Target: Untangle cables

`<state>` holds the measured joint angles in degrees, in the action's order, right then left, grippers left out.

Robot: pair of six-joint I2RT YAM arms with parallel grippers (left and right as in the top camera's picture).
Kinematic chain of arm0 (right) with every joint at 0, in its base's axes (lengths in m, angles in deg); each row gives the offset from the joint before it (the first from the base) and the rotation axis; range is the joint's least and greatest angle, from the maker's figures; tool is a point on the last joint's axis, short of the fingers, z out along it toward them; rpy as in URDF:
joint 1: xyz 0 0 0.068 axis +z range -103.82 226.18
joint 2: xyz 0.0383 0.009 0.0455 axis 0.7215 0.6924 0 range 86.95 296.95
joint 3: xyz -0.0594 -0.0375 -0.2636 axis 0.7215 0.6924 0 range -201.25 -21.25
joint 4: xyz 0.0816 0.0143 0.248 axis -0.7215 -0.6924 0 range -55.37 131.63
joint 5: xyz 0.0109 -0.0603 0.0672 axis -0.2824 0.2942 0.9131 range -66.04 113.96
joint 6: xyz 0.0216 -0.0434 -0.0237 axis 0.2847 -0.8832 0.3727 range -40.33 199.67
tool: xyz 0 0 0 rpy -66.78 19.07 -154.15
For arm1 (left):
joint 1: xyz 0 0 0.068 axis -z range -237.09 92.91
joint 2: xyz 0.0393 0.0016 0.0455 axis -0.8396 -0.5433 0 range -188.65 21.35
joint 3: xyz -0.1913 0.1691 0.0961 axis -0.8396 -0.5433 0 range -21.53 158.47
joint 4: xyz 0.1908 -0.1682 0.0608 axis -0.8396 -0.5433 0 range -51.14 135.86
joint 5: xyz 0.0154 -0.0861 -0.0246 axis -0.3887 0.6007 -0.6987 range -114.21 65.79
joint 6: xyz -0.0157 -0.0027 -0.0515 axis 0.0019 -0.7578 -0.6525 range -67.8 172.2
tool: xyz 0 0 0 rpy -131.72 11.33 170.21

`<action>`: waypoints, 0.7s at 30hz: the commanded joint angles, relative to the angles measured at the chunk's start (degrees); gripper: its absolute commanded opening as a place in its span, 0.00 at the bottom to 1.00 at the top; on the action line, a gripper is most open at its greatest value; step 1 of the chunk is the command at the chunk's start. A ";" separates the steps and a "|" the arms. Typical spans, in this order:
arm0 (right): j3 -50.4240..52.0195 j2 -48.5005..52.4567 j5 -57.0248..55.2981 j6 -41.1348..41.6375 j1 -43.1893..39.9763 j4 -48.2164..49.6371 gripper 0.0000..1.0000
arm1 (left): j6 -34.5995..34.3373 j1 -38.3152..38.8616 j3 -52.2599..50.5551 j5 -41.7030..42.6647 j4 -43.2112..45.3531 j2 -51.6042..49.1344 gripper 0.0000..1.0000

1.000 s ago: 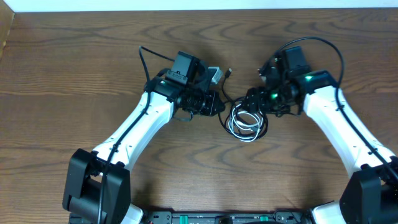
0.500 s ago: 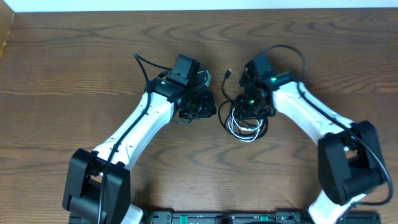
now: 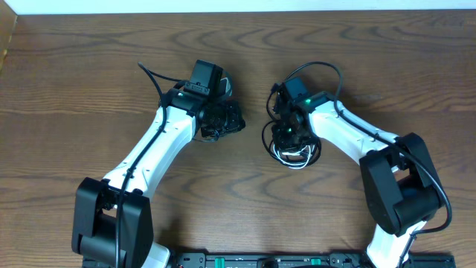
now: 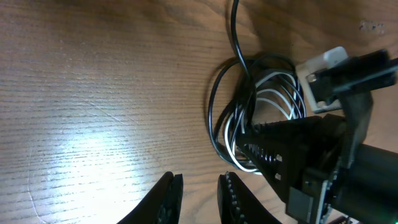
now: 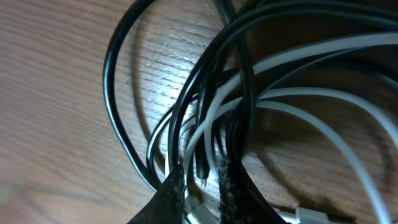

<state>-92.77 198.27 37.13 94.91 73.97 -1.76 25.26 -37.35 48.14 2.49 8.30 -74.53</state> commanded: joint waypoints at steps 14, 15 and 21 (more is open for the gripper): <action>-0.76 3.80 -1.92 -0.79 0.48 -0.81 0.01 | 0.26 -0.07 -0.90 -0.85 -0.59 1.05 0.27; -0.87 3.54 -1.46 -1.18 0.39 -1.09 0.01 | 0.26 -0.07 -0.90 -0.85 -0.61 1.05 0.29; -4.50 -0.85 2.73 -5.84 -0.66 -5.62 0.01 | 0.26 -0.02 -0.90 -0.85 -1.05 1.05 0.32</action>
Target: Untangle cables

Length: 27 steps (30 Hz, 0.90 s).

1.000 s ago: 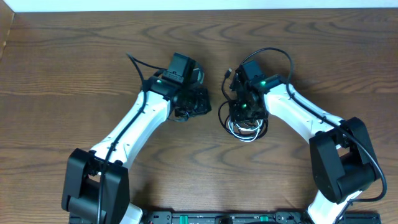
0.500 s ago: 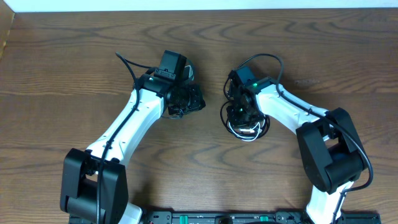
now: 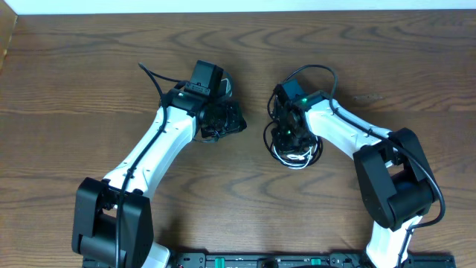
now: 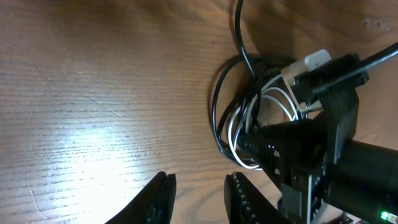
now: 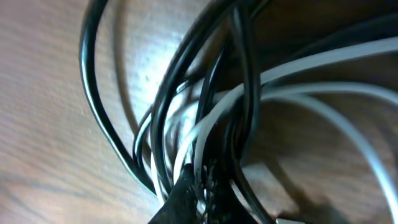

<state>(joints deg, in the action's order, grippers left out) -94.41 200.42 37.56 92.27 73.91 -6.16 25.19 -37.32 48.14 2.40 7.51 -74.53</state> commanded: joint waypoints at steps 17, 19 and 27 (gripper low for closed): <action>-9.27 -23.34 26.56 -5.35 -9.07 -4.07 0.01 | 12.46 -0.04 -0.87 14.49 4.72 1.05 0.39; -9.29 -24.46 28.13 -4.48 -9.92 -3.96 0.01 | 12.66 -0.04 -0.87 16.98 6.95 1.05 0.41; -9.35 -29.38 35.34 -2.43 -13.84 -2.14 0.01 | 12.61 0.11 -0.87 20.79 11.47 1.05 0.49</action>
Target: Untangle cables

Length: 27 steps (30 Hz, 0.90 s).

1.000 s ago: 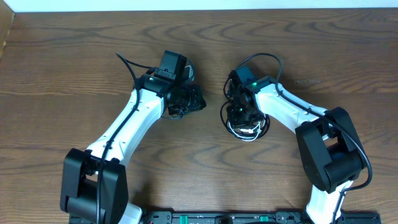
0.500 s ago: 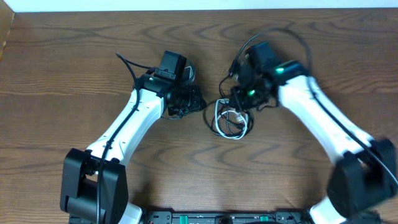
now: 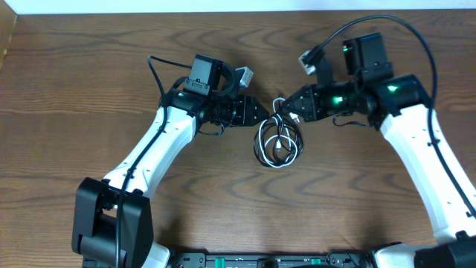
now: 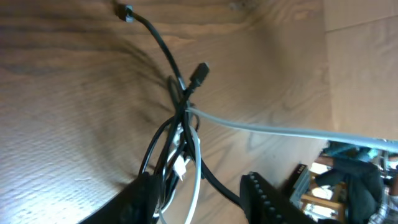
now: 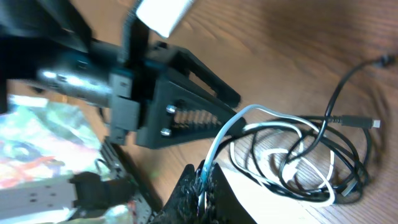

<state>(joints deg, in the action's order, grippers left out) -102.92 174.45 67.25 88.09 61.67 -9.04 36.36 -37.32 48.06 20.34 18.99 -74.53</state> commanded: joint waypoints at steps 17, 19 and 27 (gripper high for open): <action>-0.83 -4.79 6.45 2.25 -1.99 0.02 0.01 | 1.88 9.62 -0.81 1.88 6.38 -0.11 0.66; -0.83 -4.79 6.45 2.25 -2.01 0.04 0.01 | 1.88 10.16 -0.81 1.90 6.08 -1.07 0.63; -0.83 -4.79 3.91 2.23 -2.40 -0.22 0.01 | 2.45 10.14 -0.81 -6.21 1.81 -3.41 0.35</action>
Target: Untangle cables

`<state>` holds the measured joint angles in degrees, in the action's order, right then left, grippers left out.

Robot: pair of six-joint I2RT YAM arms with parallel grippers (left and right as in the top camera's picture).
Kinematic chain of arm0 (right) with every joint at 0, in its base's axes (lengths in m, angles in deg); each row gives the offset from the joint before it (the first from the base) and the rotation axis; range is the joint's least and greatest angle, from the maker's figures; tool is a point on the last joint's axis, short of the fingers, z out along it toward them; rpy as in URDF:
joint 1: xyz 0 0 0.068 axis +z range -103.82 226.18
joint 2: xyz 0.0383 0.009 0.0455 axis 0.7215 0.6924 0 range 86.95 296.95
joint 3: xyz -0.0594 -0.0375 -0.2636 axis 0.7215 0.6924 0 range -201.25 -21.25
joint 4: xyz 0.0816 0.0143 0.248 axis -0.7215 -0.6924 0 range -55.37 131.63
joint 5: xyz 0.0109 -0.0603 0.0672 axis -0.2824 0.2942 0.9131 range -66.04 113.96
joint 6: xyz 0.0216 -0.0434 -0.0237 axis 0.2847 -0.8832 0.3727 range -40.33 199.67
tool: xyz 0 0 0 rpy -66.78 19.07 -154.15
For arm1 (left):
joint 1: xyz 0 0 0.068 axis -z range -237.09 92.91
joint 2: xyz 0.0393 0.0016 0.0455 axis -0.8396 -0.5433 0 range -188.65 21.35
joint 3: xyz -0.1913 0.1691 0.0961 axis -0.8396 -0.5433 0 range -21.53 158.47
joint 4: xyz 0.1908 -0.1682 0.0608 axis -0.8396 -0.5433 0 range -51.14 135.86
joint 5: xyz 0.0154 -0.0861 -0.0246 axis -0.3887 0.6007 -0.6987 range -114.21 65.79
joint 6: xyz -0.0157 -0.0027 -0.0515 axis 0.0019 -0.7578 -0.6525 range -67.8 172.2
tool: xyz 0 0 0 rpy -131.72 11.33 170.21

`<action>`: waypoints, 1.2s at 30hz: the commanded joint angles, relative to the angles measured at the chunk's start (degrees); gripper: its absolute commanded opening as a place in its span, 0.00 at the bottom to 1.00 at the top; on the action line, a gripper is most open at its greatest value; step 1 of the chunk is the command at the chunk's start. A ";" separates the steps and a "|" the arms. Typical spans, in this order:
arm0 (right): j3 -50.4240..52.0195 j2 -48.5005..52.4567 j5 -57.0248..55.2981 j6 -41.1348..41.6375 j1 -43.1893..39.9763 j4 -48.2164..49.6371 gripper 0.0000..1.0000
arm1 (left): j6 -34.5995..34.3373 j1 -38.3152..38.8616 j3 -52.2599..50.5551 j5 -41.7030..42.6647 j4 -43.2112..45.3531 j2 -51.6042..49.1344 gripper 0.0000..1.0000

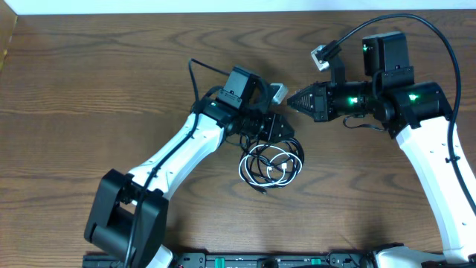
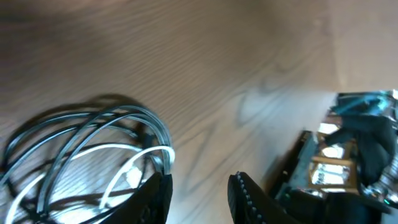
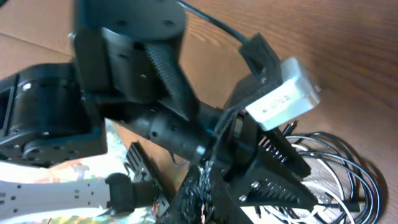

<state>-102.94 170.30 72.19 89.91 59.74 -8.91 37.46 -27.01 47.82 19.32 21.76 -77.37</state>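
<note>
The bundle of black and white cables (image 1: pixel 271 165) lies coiled on the wooden table, seen also in the left wrist view (image 2: pixel 93 149) and at the lower right of the right wrist view (image 3: pixel 333 165). My left gripper (image 1: pixel 284 132) is at the bundle's upper edge and stands open (image 2: pixel 199 194). Its left finger (image 2: pixel 158 193) is against the outer loops and nothing is between the fingers. My right gripper (image 1: pixel 297 99) is raised above and to the right of the left one, pointing left. It is shut (image 3: pixel 208 193) and no cable shows in it.
The left arm (image 1: pixel 186 149) crosses the table from the lower left. The right arm (image 1: pixel 431 141) comes from the right. A white-tagged plug (image 1: pixel 277 92) sits on the left wrist. The table's far edge (image 1: pixel 238 11) runs along the top.
The grey-white strand that ran from the bundle to my right gripper is gone from it. The bundle lies lower on the table. My left gripper has moved right, to the bundle's upper edge.
My right gripper was down in the bundle with its jaws a little apart around strands, then shut on them. Then it was raised at the right, holding a grey-white strand drawn from the bundle, with the left gripper open beside it. Now the whole bundle lies on the table.
</note>
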 commanded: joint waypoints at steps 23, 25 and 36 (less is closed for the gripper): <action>-0.74 -0.59 -24.33 0.42 -1.25 -7.82 0.27 | 19.89 9.31 -0.61 -18.73 -9.57 -5.75 0.45; -0.74 -0.59 -24.33 0.42 -1.27 -8.04 0.27 | 19.89 10.40 -0.61 -18.75 -9.75 -7.04 0.45; -0.74 -0.59 -24.33 0.42 -1.25 -8.50 0.27 | 19.65 12.22 -0.61 -25.20 -7.50 -11.23 0.45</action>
<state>-102.94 170.30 48.10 90.32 58.74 -17.26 56.56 -14.83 47.77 -3.30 13.65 -87.64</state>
